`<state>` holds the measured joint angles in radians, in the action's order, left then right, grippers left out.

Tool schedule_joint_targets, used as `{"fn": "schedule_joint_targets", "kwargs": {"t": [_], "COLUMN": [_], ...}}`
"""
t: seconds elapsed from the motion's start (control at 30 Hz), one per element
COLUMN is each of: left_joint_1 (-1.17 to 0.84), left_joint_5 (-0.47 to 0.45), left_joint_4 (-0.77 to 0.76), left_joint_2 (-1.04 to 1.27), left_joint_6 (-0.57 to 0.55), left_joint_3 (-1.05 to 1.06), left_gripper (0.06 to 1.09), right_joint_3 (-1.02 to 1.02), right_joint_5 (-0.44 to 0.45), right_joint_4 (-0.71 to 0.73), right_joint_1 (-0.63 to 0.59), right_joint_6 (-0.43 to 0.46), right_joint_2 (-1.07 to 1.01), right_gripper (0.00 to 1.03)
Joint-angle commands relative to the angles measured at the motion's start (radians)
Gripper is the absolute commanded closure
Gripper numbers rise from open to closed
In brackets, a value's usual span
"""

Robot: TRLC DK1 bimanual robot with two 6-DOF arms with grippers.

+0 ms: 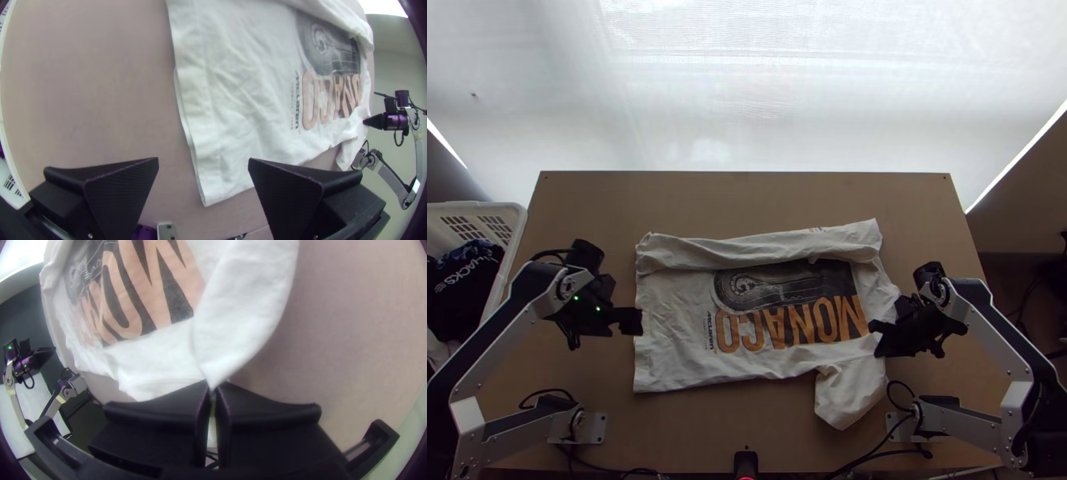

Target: Fold the t-shirt

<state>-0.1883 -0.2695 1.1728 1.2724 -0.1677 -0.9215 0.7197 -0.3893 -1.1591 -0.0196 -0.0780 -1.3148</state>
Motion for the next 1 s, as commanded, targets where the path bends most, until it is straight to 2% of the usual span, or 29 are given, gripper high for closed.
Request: {"fn": "schedule_joint_targets", "kwargs": {"t": [0.0,0.17,0.5,0.97], "left_joint_1": [-0.2,-0.273,-0.332,-0.393], "left_joint_5": [-0.008,0.0,-0.002,-0.01], "left_joint_4": [0.071,0.059,-0.044,-0.09], "left_joint_2": [0.031,0.059,0.062,0.105], "left_joint_6": [-0.182,-0.256,-0.242,-0.237], "left_joint_3": [0.07,0.116,0.182,0.214], "left_gripper": [0.11,0.11,0.11,0.13], "right_joint_3": [0.001,0.001,0.006,0.007], "right_joint_5": [0.003,0.003,0.007,0.01], "right_joint_4": [0.007,0.007,0.009,0.009], "right_joint_1": [0.006,0.006,0.007,0.006], "right_joint_6": [-0.002,-0.002,0.0,0.0], "right_joint_2": [0.005,0.008,0.009,0.009], "right_gripper": [1.0,1.0,1.0,1.0]}}
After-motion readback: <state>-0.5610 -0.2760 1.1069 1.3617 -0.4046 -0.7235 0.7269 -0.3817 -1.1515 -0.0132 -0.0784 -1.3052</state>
